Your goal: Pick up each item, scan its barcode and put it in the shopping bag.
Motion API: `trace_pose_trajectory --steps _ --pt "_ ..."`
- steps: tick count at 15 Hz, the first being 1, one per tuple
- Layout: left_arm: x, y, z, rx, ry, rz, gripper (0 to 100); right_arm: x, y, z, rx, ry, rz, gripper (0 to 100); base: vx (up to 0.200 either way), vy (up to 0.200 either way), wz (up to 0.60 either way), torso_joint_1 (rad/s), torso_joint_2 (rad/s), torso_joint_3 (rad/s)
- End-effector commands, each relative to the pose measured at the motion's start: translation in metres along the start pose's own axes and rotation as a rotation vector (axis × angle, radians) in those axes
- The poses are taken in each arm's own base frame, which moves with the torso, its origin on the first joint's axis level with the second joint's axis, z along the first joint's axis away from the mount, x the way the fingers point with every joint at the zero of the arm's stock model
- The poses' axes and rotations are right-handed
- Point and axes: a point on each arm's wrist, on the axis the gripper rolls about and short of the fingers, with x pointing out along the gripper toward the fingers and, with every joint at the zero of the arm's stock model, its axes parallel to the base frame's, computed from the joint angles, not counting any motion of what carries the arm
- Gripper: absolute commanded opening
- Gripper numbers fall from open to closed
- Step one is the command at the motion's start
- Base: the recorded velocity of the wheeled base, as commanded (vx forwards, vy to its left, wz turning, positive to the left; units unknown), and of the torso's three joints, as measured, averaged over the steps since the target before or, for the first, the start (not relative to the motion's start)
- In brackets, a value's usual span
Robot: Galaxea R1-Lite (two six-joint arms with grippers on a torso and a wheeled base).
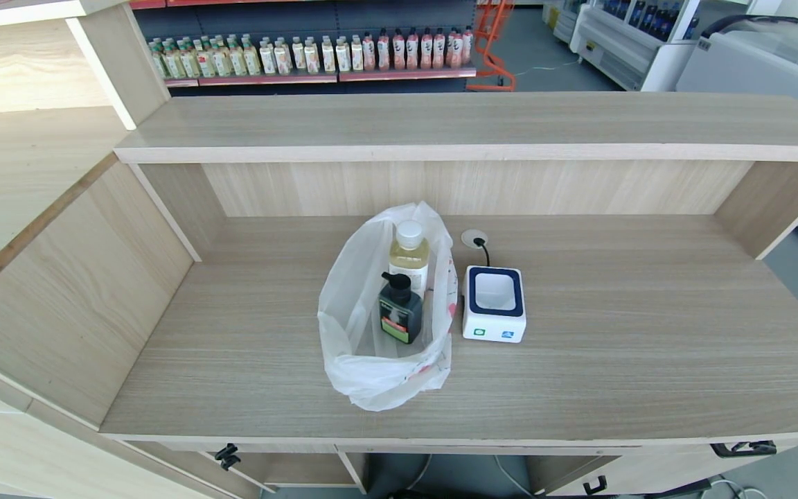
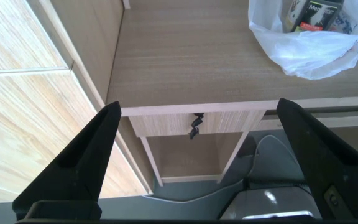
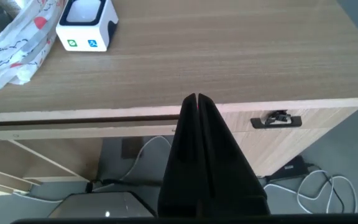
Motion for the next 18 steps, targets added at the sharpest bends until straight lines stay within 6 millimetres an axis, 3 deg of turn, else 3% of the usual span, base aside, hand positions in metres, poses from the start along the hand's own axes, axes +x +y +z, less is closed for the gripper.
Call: trace_pose_trajectory --steps 1,3,11,18 --pt "0.0001 0.0000 0.0001 0.000 0.002 0.000 100 0.0003 0.0000 0.0001 -0.001 0.004 0.000 0 0.000 0.000 0.00 0.000 0.00 0.000" --pt "0.0001 0.0000 0.0001 -0.002 0.002 0.002 100 0.0003 0.0000 0.0001 -0.001 0.004 0.000 0 0.000 0.000 0.00 0.000 0.00 0.000" --pt "0.0001 0.0000 0.0001 -0.002 0.002 0.002 100 0.0003 0.0000 0.0001 -0.006 0.004 0.000 0 0.000 -0.200 0.00 0.004 0.00 0.001" --pt "0.0001 0.0000 0.0001 -0.002 0.002 0.002 100 0.0003 0.0000 0.0001 -0.006 0.004 0.000 0 0.000 0.000 0.00 0.000 0.00 0.000"
